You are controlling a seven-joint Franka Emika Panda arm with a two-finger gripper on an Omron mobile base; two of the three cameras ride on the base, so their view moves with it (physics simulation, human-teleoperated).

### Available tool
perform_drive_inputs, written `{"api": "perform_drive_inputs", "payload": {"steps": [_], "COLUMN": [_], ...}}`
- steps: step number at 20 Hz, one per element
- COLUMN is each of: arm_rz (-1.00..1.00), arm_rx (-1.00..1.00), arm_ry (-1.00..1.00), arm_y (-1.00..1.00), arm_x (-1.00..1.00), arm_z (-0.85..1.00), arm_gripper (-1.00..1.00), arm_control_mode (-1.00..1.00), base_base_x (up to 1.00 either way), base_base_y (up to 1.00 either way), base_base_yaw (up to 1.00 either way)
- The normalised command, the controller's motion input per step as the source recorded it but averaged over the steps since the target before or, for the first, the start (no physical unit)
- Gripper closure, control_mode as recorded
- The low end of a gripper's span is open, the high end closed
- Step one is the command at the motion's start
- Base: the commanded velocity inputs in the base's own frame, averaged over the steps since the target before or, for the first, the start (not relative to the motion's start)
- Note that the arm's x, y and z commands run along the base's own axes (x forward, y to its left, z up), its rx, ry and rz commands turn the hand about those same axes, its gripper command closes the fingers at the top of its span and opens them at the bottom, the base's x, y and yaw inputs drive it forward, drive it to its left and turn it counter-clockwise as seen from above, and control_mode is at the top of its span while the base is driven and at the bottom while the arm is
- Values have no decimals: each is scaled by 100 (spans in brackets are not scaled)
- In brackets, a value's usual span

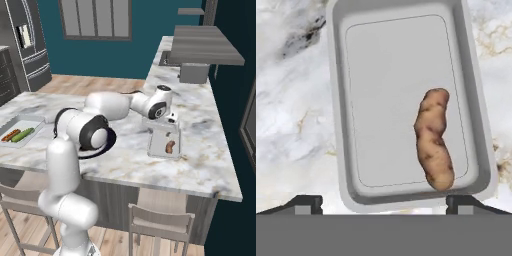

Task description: Place one cooked food and one vegetable from the large plate to each tupperware container.

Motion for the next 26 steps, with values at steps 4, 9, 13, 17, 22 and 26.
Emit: {"api": "perform_drive_inputs", "payload": {"steps": [4,9,13,17,22,26], "arm_rz": [-6,-21,-31,2,13,22], "arm_rx": [0,-1,0,0,0,0], "arm_ry": [-2,-7,0,0,0,0], "arm_y": [100,100,100,100,94,76], "arm_x": [-53,-32,-8,0,14,42], "arm_z": [43,14,7,9,1,0], "arm_gripper": [-100,-100,-100,-100,-100,-100], "arm_control_mode": [-100,-100,-100,-100,-100,-100], "base_base_x": [0,0,0,0,0,0], "base_base_y": [0,0,0,0,0,0], "base_base_yaw": [0,0,0,0,0,0]}}
